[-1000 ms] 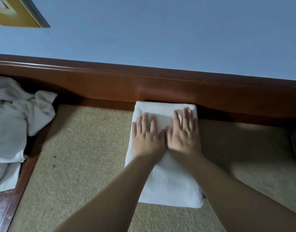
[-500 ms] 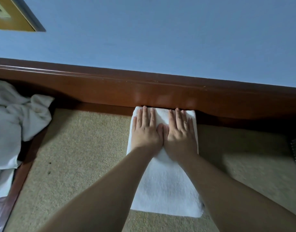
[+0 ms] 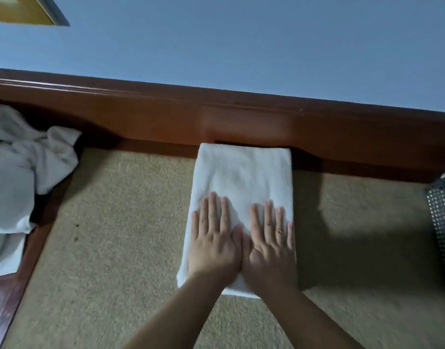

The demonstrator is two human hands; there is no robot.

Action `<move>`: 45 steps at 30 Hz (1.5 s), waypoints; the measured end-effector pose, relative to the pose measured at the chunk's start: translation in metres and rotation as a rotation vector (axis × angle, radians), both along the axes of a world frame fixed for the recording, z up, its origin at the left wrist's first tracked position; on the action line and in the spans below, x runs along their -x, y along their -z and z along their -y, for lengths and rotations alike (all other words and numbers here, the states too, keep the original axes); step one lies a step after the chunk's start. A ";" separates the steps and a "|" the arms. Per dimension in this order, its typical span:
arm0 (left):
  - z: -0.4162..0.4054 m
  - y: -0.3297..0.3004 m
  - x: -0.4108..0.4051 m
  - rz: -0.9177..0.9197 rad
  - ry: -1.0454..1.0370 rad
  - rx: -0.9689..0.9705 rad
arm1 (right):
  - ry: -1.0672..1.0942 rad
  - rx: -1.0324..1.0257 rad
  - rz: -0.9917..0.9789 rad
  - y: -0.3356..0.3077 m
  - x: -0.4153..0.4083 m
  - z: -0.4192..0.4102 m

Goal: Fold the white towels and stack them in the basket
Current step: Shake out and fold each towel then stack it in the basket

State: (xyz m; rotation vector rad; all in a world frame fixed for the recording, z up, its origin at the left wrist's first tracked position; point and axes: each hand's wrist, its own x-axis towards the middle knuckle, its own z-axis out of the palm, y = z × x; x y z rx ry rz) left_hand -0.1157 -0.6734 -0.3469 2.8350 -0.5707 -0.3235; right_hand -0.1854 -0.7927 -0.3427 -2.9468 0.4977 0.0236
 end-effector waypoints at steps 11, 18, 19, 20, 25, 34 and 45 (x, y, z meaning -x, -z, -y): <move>-0.038 -0.030 0.043 -0.005 0.028 0.028 | -0.044 -0.059 0.031 -0.019 0.049 -0.016; -0.042 -0.001 0.048 0.038 0.040 0.009 | -0.056 -0.048 -0.003 -0.005 0.054 -0.015; -0.042 -0.004 0.049 0.013 0.047 0.009 | -0.060 -0.063 -0.028 -0.007 0.055 -0.015; -0.044 -0.008 0.050 -0.024 0.052 0.015 | -0.071 -0.086 -0.052 -0.011 0.056 -0.014; -0.067 -0.043 0.040 -0.142 0.225 0.016 | -0.231 -0.158 -0.183 -0.033 0.075 0.003; -0.101 -0.027 0.033 0.142 0.553 -0.073 | -0.345 0.084 -0.077 -0.014 0.100 0.022; -0.093 -0.099 0.023 0.189 0.545 -0.204 | -0.240 0.036 -0.191 -0.097 0.079 0.018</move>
